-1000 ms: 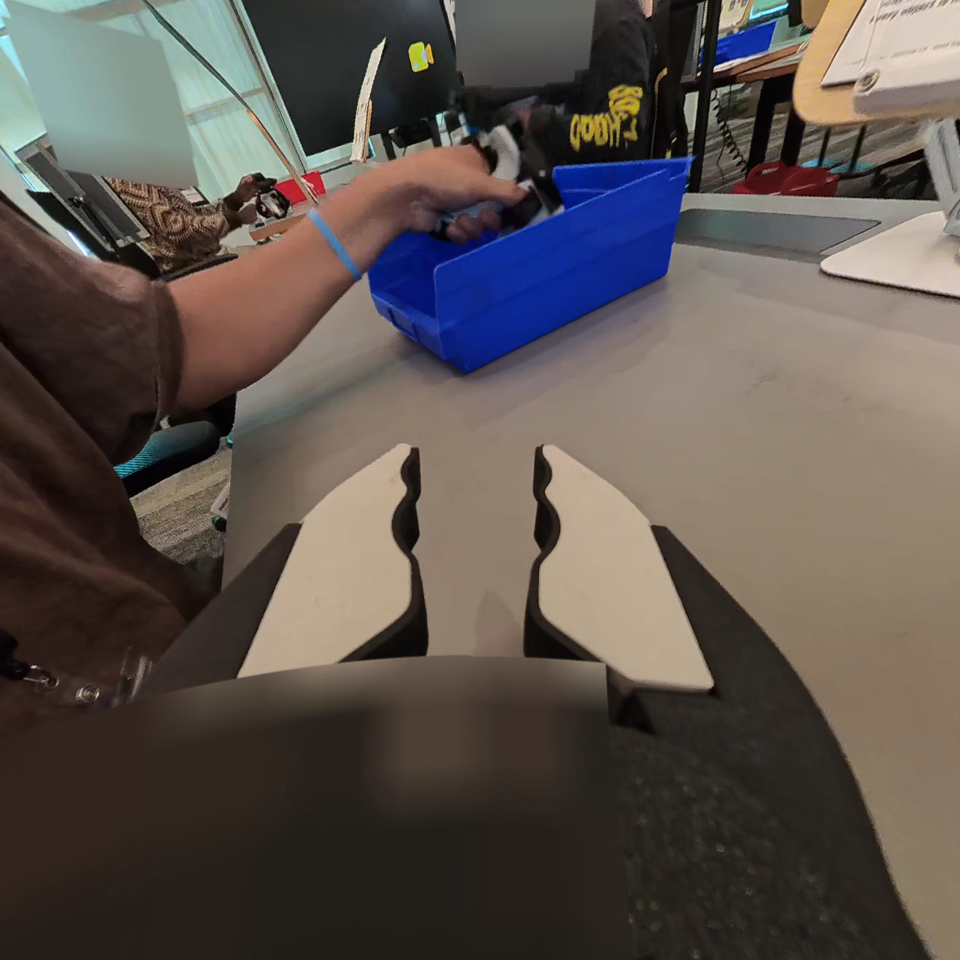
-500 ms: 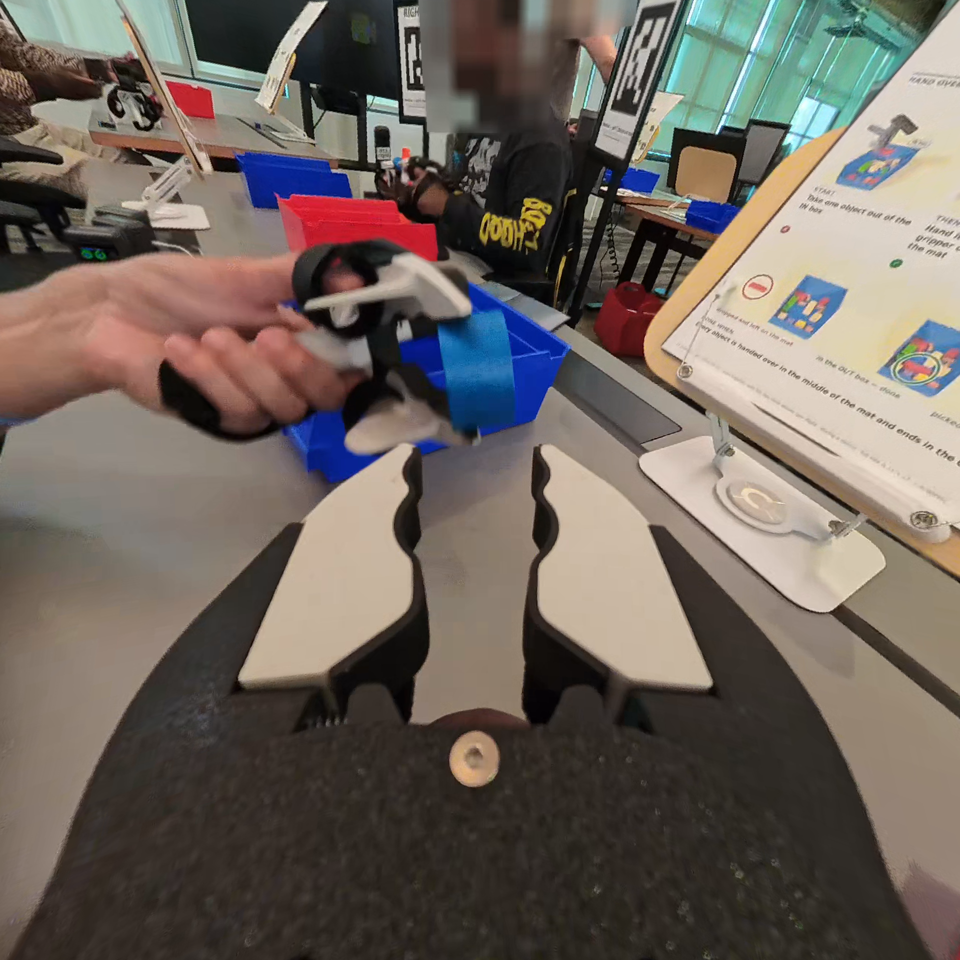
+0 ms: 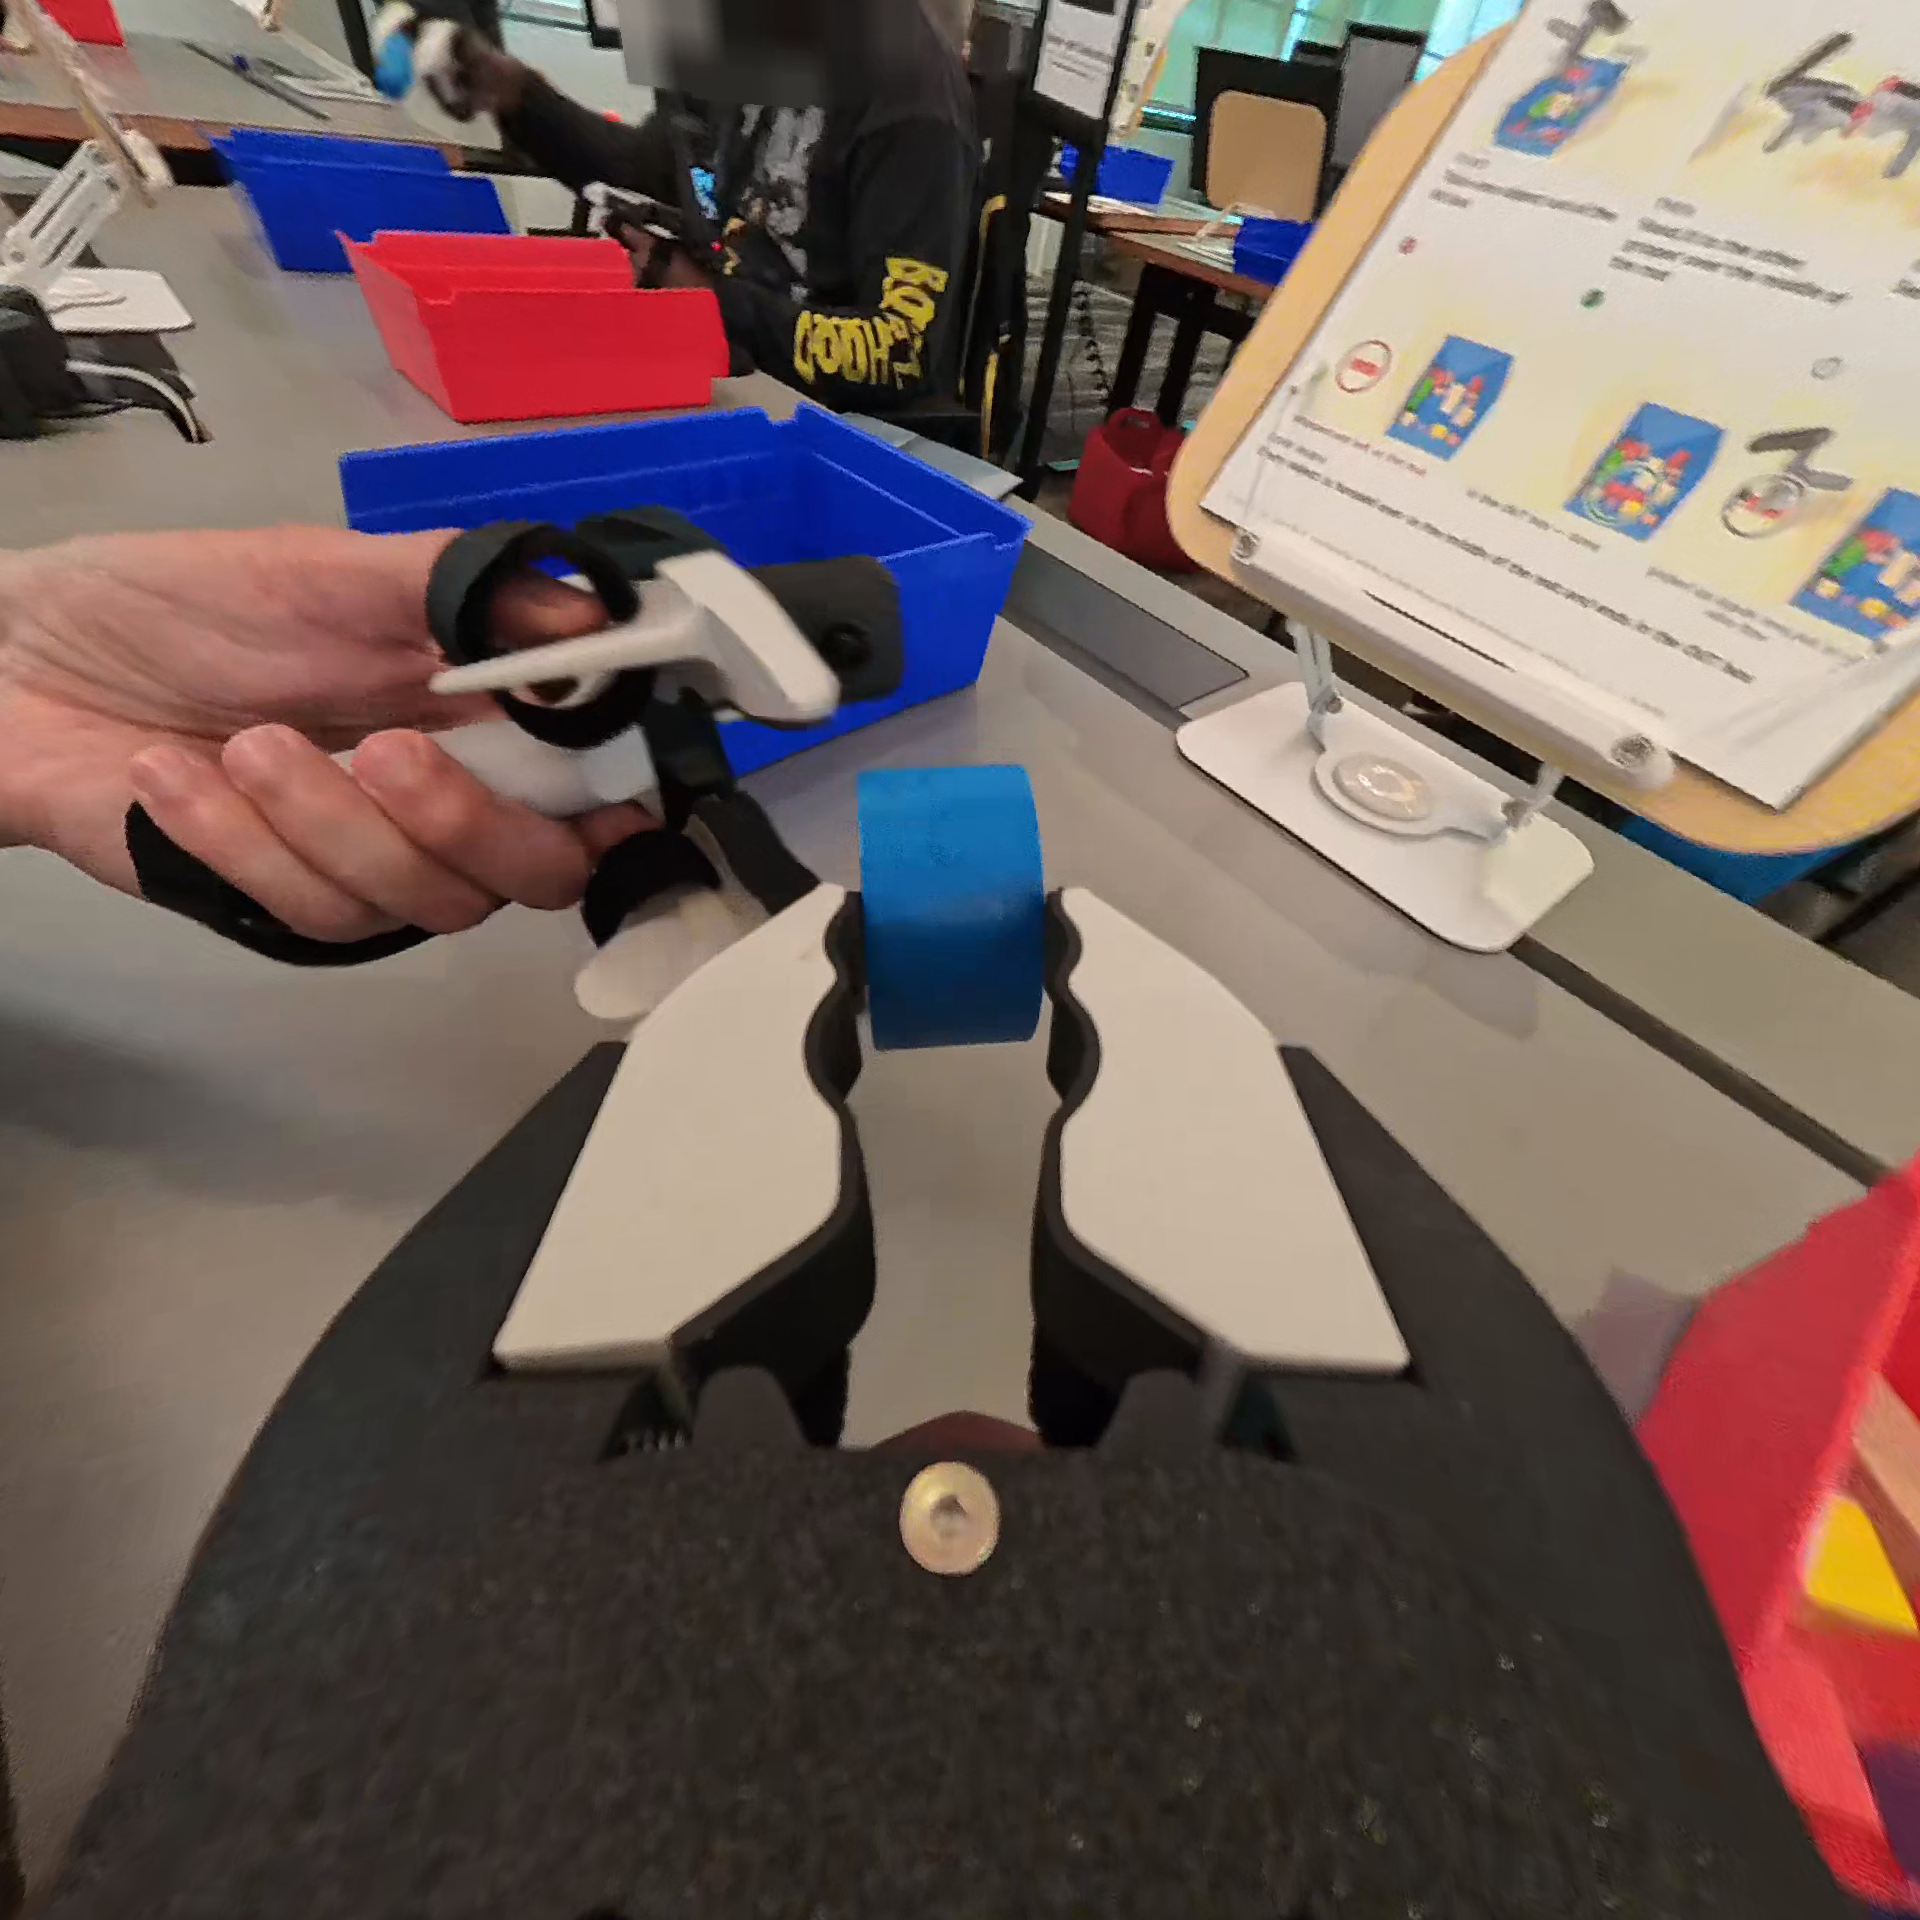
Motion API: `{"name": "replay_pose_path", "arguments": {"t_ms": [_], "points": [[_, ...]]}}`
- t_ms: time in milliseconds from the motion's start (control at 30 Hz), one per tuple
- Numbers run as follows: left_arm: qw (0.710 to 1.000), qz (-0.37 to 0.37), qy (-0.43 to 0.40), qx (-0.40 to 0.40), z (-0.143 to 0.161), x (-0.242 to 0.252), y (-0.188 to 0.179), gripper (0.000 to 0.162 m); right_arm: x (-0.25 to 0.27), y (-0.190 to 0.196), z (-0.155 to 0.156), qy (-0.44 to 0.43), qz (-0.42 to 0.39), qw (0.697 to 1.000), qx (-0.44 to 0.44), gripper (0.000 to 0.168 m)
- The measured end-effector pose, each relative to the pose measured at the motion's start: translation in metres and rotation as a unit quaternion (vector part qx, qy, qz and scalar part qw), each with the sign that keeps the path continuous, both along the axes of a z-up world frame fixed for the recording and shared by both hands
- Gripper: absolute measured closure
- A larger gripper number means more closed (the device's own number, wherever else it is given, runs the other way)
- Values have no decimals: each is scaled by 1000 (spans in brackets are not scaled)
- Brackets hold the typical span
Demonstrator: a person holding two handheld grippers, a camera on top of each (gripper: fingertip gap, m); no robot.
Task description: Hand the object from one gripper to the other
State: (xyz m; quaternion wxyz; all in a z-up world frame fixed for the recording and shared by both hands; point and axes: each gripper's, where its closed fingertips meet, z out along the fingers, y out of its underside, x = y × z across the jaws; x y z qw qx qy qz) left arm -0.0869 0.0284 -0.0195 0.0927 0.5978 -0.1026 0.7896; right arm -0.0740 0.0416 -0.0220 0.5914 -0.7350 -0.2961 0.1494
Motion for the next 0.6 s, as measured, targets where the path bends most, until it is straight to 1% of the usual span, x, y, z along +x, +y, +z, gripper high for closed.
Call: {"name": "replay_pose_path", "arguments": {"t_ms": [67,133,200,267,333,400,467,600], "points": [[1000,10,8,28,-5,-9,-9,99,31,-10,7,8,-34,999,-8,136],[998,9,9,58,-10,-21,-22,102,84,-17,11,-9,-91,995,-25,136],[997,0,14,79,-16,-31,-36,104,146,-23,3,-38,-148,984,-93,136],[996,1,25,90,-23,-38,-44,106,201,-30,-18,-76,-175,964,-183,136],[996,12,36,87,-30,-42,-46,107,233,-38,-45,-123,-147,942,-276,136],[996,23,32,77,-31,-44,-45,108,252,-36,-65,-176,-112,921,-328,136],[996,31,34,76,-33,-45,-42,109,255,-34,-81,-203,-66,896,-389,136],[994,38,37,96,-31,-47,-42,110,253,-36,-110,-275,18,823,-496,135]]}}
